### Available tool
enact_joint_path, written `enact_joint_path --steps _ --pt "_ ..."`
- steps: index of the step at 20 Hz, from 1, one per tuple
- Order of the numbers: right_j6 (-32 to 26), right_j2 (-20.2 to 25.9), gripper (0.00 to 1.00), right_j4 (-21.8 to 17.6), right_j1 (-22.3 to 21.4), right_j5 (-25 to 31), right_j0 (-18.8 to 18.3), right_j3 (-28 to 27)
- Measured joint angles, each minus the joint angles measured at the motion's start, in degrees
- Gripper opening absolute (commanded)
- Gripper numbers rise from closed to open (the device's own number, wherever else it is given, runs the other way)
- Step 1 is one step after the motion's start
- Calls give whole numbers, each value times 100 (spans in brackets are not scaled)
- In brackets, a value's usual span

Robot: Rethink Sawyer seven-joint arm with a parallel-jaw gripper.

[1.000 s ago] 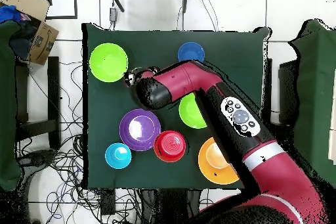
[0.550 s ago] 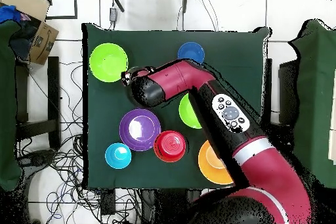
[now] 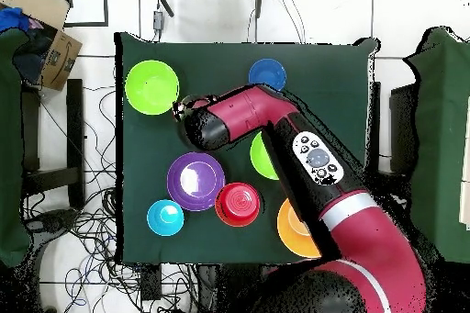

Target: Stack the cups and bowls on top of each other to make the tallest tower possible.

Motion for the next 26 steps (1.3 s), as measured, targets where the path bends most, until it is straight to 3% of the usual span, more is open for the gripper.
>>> enact_joint_path --steps 11,26 --pt "0 -93 100 132 1 193 -44 -159" --pt "-44 -17 100 377 -25 1553 -443 -656"
